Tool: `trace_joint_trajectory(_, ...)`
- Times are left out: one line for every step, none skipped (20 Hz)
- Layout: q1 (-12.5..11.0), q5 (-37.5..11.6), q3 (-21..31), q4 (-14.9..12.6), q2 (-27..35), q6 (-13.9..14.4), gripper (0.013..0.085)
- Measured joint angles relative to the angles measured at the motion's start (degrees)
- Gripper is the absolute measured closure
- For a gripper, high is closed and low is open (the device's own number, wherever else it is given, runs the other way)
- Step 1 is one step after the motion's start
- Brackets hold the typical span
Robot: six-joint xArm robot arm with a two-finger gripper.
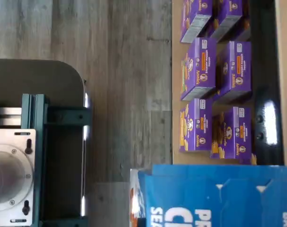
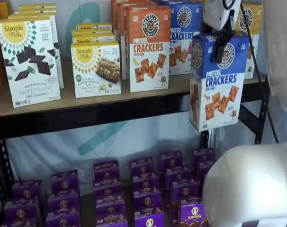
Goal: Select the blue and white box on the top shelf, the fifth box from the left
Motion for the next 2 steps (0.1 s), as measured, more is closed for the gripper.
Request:
trace_joint_trajectory(0.03,-0.23,0.88,0.11,-0.56,0.03,0.041)
trace_joint_trajectory(0.06,-0.42,1.67,0.23,-1.07,0.05,0.041)
